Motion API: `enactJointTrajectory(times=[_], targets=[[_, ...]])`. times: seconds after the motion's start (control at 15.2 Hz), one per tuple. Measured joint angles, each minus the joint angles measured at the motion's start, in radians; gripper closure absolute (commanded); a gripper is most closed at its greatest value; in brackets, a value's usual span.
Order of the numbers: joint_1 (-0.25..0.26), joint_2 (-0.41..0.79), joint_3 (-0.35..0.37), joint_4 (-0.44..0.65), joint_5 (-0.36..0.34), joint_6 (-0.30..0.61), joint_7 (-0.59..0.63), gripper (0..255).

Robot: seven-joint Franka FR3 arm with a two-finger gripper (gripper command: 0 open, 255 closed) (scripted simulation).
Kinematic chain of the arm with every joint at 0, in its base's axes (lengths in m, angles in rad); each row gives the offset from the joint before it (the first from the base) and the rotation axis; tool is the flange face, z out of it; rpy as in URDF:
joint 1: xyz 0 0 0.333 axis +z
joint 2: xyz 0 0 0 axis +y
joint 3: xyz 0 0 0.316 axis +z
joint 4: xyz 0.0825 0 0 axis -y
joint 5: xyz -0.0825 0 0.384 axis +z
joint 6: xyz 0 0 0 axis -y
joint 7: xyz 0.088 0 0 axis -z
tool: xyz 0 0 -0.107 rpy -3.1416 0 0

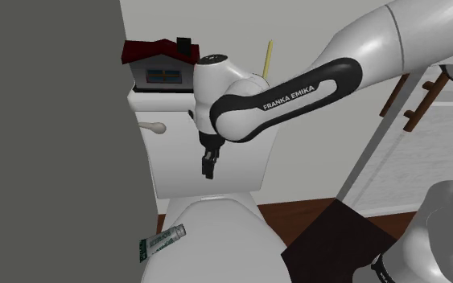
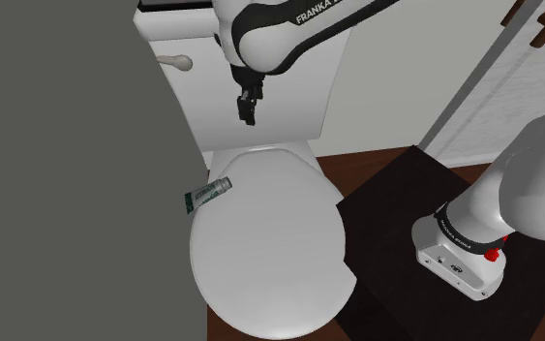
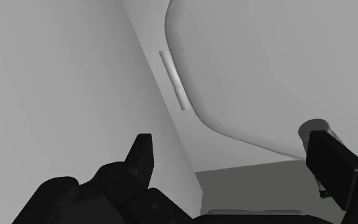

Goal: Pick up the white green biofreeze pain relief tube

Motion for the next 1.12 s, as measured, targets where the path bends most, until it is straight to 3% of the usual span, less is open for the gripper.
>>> enactJointTrajectory(times=[1.12], targets=[[0.193, 0.487, 0.072, 0.316, -0.196, 0.067, -0.107, 0]])
